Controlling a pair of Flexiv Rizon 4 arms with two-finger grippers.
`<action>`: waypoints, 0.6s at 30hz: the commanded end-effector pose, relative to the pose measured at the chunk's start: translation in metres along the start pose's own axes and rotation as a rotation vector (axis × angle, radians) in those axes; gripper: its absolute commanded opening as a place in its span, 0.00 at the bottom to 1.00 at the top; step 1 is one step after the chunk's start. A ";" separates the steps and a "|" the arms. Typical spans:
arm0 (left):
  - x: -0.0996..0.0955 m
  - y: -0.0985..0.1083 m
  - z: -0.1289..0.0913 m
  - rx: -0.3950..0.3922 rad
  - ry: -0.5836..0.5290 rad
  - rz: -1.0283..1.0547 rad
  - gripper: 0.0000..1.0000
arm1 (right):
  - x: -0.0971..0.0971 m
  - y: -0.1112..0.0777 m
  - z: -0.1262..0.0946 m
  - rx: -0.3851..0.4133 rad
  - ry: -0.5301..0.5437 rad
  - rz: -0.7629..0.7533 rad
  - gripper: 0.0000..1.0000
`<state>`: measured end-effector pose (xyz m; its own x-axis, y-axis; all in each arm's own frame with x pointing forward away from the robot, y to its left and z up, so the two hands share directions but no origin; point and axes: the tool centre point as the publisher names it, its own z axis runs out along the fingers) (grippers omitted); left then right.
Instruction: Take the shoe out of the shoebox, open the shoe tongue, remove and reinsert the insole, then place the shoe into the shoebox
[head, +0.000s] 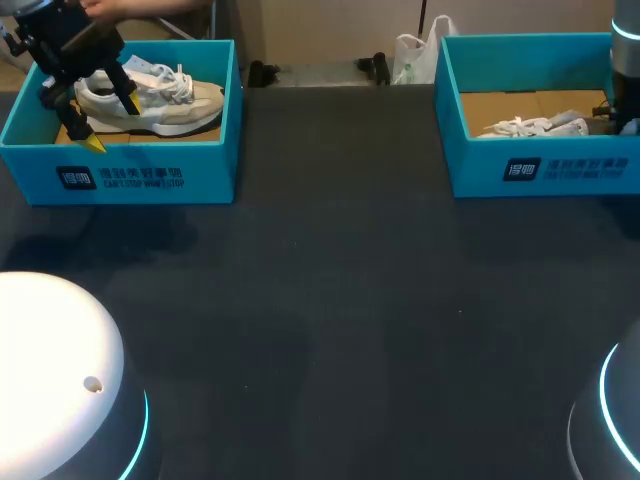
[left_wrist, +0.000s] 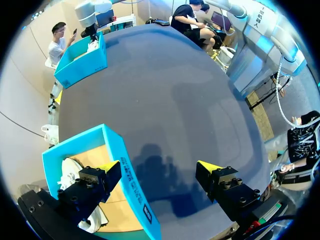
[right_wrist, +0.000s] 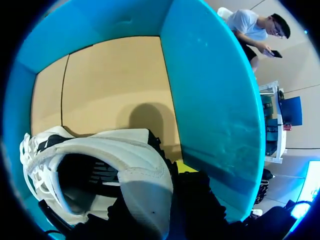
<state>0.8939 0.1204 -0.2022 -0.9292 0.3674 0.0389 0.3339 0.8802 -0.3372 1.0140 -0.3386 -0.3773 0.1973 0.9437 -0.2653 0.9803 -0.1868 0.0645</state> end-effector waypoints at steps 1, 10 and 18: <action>0.001 0.000 0.000 -0.003 -0.001 0.001 1.00 | -0.001 0.005 0.007 0.010 -0.014 0.016 0.00; 0.001 0.000 0.000 -0.003 -0.001 0.001 1.00 | -0.015 0.009 0.008 0.015 -0.051 0.041 0.00; 0.001 0.000 0.000 -0.003 -0.001 0.001 1.00 | -0.012 0.010 0.009 0.015 -0.031 0.038 0.00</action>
<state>0.8939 0.1204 -0.2022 -0.9292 0.3674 0.0389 0.3339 0.8802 -0.3373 1.0190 -0.3544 -0.3789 0.2350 0.9266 -0.2935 0.9719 -0.2268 0.0623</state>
